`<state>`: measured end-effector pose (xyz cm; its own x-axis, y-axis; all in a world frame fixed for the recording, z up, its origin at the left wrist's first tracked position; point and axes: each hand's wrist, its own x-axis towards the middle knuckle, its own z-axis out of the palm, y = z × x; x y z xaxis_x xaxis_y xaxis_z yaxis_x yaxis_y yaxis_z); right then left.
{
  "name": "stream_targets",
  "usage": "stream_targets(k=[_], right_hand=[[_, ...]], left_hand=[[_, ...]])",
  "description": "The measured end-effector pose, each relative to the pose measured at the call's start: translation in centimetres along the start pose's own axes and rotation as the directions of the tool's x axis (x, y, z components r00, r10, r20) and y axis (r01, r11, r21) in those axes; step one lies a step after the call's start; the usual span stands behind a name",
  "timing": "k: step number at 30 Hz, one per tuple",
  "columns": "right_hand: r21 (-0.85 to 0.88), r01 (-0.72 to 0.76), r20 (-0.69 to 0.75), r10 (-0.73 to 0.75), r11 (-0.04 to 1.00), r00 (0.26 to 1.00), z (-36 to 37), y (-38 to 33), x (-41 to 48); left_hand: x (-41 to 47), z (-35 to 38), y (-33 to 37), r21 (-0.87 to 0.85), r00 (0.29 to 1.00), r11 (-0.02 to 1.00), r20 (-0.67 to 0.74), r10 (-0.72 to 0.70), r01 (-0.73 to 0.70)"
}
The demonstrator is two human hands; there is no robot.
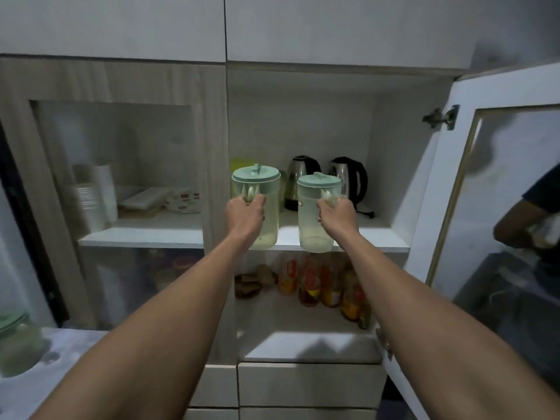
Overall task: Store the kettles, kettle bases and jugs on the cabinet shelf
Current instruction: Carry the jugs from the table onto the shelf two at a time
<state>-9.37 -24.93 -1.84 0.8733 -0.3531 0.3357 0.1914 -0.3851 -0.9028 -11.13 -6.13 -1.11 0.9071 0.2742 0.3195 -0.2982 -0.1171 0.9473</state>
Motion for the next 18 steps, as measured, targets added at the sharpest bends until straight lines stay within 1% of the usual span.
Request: stream_targets(k=[5, 10, 18], right_hand=[[-0.024, -0.022, -0.049, 0.021, 0.999, 0.999, -0.3, 1.2, 3.8], [0.013, -0.029, -0.085, 0.03, 0.999, 0.996, 0.5, 2.1, 7.5], [0.048, -0.057, -0.041, 0.059, 0.997, 0.997, 4.2, 5.7, 13.6]], left_hand=[[4.1, 3.2, -0.8, -0.015, 1.0, 1.0, 0.014, -0.009, 0.009], [7.4, 5.7, -1.6, 0.041, 0.999, 0.999, 0.038, 0.016, -0.018], [13.3, 8.5, -5.9, 0.058, 0.998, 0.997, 0.008, -0.055, 0.054]])
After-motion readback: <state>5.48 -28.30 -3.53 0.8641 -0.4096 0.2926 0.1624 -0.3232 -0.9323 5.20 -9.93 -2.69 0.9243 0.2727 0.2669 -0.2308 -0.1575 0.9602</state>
